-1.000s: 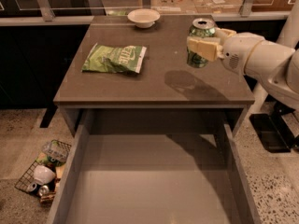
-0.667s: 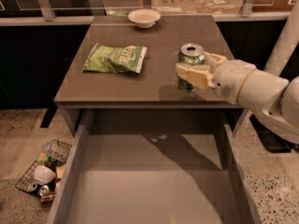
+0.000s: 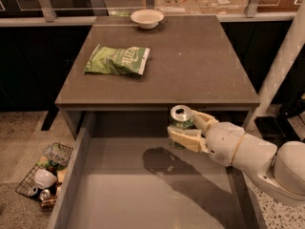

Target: Place green can into top drawer

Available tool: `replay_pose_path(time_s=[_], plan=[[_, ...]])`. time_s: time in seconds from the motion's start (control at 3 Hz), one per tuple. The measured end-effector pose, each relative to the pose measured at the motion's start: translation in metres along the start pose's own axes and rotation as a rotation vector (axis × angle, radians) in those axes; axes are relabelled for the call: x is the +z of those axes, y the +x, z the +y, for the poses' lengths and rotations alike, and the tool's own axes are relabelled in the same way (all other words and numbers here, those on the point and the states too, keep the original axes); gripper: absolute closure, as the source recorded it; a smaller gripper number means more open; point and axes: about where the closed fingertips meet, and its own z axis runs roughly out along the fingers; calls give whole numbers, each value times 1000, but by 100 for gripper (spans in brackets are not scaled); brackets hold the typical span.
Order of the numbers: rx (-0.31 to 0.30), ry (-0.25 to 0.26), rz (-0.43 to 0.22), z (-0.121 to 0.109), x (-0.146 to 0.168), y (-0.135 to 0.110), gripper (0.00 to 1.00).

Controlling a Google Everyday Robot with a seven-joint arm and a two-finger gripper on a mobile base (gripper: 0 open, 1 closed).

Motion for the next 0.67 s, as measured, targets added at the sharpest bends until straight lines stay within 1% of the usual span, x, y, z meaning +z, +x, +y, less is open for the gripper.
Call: replay_pose_path(time_s=[0.33,0.67], plan=[[20,-45,26,5,4,39,100],[1,-65,95,0,16,68,100]])
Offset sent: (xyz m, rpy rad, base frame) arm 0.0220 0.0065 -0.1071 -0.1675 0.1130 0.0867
